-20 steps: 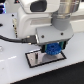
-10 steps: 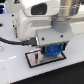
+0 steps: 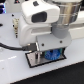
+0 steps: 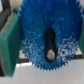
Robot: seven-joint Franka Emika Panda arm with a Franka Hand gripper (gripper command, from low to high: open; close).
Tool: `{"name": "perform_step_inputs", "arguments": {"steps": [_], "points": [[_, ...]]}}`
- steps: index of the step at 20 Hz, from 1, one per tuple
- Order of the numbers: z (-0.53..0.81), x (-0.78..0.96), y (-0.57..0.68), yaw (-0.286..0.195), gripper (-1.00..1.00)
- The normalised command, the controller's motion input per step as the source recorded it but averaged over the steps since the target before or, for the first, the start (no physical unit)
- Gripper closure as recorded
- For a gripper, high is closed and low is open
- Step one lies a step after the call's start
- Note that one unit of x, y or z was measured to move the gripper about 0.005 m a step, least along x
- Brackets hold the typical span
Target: Insert the blue gear onto the right peg, followed by the red gear
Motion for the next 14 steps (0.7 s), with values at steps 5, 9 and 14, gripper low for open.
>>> {"name": "perform_step_inputs", "arguments": {"steps": [5,9,14], "points": [[0.02,0.01,0.07,0.0,-1.0],[0.2,-0.02,0.12,0.0,-1.0],[0.37,-0.2,0.09,0.0,-1.0]]}}
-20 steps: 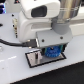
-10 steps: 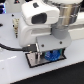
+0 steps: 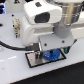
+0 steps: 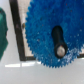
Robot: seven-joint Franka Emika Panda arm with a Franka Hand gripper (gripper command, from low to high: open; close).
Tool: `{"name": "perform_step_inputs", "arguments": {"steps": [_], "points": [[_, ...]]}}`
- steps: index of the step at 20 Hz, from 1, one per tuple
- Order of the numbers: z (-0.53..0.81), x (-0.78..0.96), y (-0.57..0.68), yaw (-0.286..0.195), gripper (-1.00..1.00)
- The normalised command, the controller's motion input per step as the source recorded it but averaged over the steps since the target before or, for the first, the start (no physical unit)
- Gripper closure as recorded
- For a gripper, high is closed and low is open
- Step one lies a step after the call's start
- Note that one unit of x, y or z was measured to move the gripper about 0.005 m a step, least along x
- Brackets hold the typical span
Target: Insert the blue gear onto the right peg, followed by the red gear
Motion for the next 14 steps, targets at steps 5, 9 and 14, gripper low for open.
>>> {"name": "perform_step_inputs", "arguments": {"steps": [5,9,14], "points": [[0.27,-0.45,0.21,0.0,-1.0],[0.17,-0.53,0.28,0.0,-1.0],[0.06,-0.55,0.18,0.0,-1.0]]}}
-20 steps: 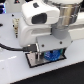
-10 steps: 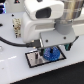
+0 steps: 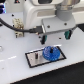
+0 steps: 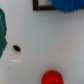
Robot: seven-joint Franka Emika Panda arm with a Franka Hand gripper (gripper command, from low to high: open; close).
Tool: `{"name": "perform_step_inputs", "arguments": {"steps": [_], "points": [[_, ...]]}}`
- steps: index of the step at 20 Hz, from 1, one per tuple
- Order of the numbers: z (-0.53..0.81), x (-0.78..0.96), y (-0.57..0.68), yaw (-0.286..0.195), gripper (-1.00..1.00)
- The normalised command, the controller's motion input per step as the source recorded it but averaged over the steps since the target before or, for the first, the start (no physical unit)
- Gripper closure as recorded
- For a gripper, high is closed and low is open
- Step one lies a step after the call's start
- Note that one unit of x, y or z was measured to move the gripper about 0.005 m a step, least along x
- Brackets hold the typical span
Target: Insert the blue gear onto the right peg, followed by the red gear
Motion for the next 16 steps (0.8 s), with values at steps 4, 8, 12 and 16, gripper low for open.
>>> {"name": "perform_step_inputs", "arguments": {"steps": [4,8,12,16], "points": [[-0.02,-0.75,0.05,0.0,-1.0],[-0.08,-0.7,0.01,0.0,-1.0],[-0.16,-0.66,0.01,0.0,-1.0],[-0.2,-0.54,0.09,0.0,-1.0]]}}
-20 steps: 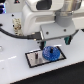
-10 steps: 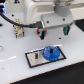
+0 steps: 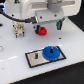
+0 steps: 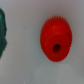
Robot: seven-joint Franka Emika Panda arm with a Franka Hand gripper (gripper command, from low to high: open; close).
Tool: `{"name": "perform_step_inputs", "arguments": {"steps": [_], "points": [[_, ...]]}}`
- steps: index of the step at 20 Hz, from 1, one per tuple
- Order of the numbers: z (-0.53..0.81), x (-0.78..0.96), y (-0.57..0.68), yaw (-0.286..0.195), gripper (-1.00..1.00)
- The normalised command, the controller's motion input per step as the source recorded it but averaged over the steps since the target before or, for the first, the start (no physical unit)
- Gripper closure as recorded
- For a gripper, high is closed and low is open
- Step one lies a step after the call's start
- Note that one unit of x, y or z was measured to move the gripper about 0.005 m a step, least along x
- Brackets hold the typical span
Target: Insert the blue gear onto the right peg, followed by the red gear
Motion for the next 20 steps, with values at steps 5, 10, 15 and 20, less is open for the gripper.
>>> {"name": "perform_step_inputs", "arguments": {"steps": [5,10,15,20], "points": [[-0.28,-0.37,-0.07,0.0,-1.0],[-0.3,-0.3,-0.1,0.0,-1.0],[-0.19,-0.17,-0.19,0.0,-1.0],[-0.15,-0.18,-0.15,0.0,1.0]]}}
